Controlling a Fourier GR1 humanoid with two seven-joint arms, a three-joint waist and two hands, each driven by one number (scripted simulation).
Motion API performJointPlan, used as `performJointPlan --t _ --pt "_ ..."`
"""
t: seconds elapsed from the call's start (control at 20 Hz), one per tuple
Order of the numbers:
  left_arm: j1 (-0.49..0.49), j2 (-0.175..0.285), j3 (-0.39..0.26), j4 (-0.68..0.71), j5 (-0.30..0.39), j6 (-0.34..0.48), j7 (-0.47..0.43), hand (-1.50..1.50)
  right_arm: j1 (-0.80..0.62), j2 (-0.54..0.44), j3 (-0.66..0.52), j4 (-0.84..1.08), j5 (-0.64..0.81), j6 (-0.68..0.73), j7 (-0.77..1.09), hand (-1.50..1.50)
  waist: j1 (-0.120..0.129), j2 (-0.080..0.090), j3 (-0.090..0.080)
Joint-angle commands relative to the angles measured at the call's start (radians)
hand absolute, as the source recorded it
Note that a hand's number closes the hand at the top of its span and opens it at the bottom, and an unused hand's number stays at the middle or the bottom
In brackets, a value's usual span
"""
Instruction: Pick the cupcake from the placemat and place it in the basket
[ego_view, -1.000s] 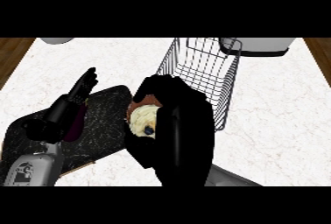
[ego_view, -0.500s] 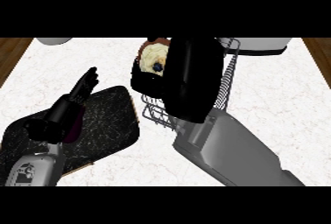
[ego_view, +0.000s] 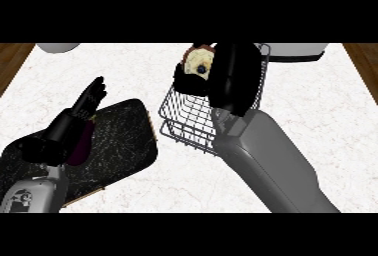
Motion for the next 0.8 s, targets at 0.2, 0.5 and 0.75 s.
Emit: performJointPlan --t 0.2,0.5,0.75 --pt "0.007 0.02 0.019 0.019 -0.001 -0.024 -0.009 0.0 0.047 -0.021 -0.1 0.135 0.013 -0.13 -0.17 1.5 -0.004 0.001 0.0" --pt "0.016 -0.008 0.007 -0.031 -0.017 0.011 0.005 0.0 0.125 -0.008 -0.175 0.118 -0.023 -0.322 -0.249 -1.5 -0.003 0.001 0.001" --pt "0.038 0.017 0.034 -0.004 0.006 -0.036 -0.029 0.0 0.035 0.005 -0.192 0.196 0.0 -0.265 -0.279 -1.5 -0.002 0.0 0.0"
